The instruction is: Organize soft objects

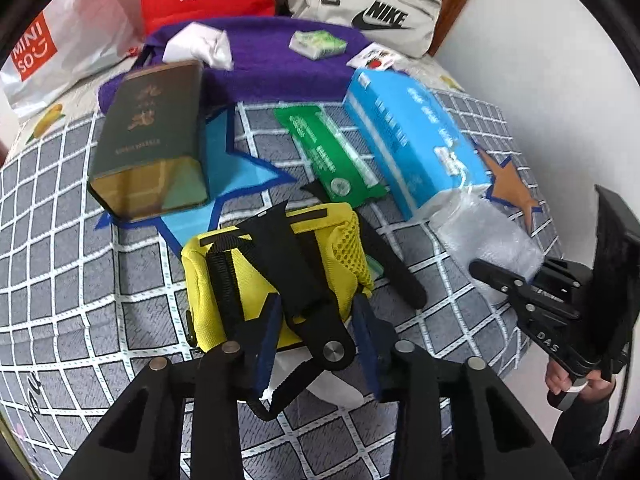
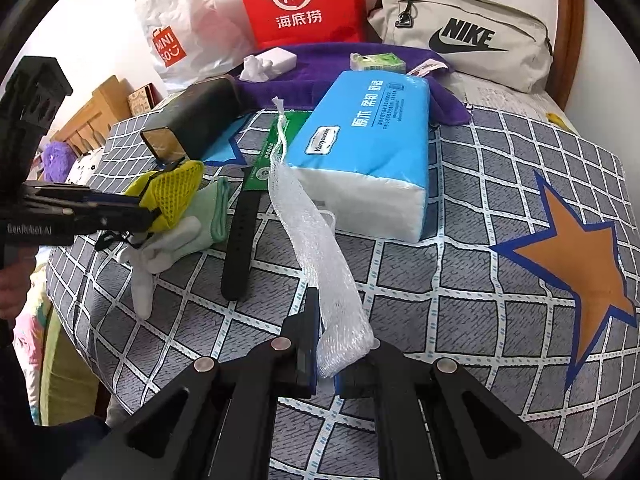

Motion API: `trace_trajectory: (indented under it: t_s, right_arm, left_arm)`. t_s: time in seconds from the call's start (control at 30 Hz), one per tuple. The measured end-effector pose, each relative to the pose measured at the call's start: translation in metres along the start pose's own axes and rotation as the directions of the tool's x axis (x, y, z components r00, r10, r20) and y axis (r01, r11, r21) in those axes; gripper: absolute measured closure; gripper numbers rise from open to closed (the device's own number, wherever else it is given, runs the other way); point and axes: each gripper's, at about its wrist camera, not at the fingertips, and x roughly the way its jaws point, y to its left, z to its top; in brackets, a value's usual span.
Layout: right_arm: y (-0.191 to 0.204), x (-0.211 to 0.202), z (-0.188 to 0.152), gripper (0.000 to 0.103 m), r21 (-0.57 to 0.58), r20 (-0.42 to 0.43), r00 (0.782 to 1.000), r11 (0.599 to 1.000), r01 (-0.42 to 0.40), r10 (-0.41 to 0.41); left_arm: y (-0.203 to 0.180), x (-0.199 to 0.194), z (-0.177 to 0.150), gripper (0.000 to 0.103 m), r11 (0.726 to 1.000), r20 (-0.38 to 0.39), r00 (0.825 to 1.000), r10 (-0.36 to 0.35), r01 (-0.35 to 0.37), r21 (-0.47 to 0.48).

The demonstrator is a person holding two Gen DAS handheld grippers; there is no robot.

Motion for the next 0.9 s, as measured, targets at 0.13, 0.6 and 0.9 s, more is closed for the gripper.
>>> trace_trajectory:
  t_s: [0.13, 0.6, 0.9]
  right_arm:
    - [0.004, 0.002, 0.0, 0.097, -0.009, -0.006, 1.0, 1.0, -0.002, 0.002]
    - [0.01, 0.001, -0.002, 0.097, -0.021, -0.016, 1.0, 1.0, -0.002, 0.002]
    - [0.005, -0.004, -0.005, 0.097, -0.008, -0.008, 1.0, 1.0, 0.004, -0.004]
  left_arm:
    - [0.0, 0.001, -0.001, 0.067, 1.0, -0.001, 1.0, -0.006, 0.006, -0.011]
    - [-0.003, -0.002, -0.006, 0.06, 0.999, -0.023, 0.999, 0.032, -0.032, -0.003]
    - [-0.004, -0.008, -0.007, 0.072, 0.999, 0.019, 0.999, 0.04, -0.041, 0.026]
